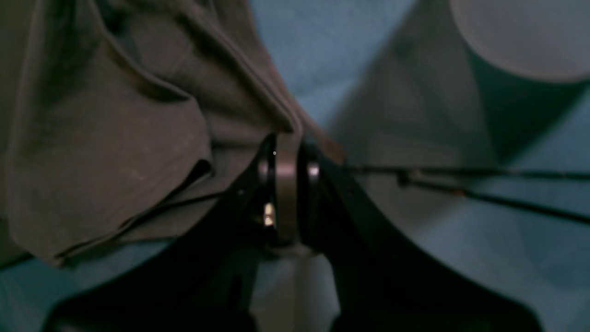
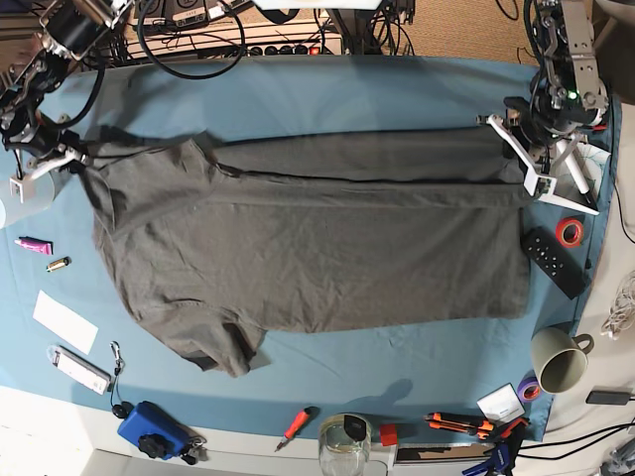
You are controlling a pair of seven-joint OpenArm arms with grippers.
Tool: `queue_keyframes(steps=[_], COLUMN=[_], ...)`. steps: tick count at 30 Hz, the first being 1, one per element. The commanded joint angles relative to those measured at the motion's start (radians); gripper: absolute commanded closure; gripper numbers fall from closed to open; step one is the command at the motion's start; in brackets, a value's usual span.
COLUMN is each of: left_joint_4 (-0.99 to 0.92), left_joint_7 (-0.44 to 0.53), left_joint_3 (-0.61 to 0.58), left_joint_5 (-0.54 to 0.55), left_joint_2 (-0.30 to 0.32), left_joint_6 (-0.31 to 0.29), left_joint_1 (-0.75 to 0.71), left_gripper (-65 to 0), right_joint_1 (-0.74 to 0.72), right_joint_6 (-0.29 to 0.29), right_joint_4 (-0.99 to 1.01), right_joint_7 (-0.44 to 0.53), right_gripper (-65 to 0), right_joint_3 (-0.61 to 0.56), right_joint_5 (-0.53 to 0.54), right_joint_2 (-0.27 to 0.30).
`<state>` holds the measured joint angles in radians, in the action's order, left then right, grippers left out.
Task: Fold the T-shirt properly
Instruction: 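Pull the shirt edge away from the hem with both grippers to flatten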
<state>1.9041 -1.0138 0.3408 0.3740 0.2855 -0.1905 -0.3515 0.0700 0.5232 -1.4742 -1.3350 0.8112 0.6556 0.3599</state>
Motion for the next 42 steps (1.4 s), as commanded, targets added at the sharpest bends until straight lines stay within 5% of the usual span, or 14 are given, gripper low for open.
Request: queue_keyframes(steps=[1,9,13,22,42], left_joint_4=[0.023,0.032,0.032,0.032,0.032], left_joint_7=[-0.004,-0.006,-0.011,-0.026,-0.053], left_joint_3=[0.017,0.089,0.098,0.098,0.099], left_joint_5=[-0.024,-0.005,0.026,0.049,0.014], left_joint_2=[0.014,0.066,0.097,0.100,0.100], left_joint_6=[0.007,0.005,-0.044,-0.047,-0.047], left_joint_1=[-0.004,-0.073,-0.098,-0.110,-0.170], left_gripper=[0.0,0.0,0.0,0.0,0.0], right_joint_1=[0.008,0.106,0.130,0.205,0.230], right_joint_6=[-0.004,-0.021,-0.027,-0.026,-0.026], right_joint_4=[-0.038,-0.124,-0.124,-0.124,-0.124], right_joint_7=[0.018,0.026,0.021,-0.016,-0.024], right_gripper=[0.0,0.0,0.0,0.0,0.0], right_joint_3=[0.008,0.010,0.036,0.127,0.127], right_joint_5=[0.006,0.005,0.010,0.063,0.058], right_joint_2=[0.025,0.025,0.025,0.025,0.017])
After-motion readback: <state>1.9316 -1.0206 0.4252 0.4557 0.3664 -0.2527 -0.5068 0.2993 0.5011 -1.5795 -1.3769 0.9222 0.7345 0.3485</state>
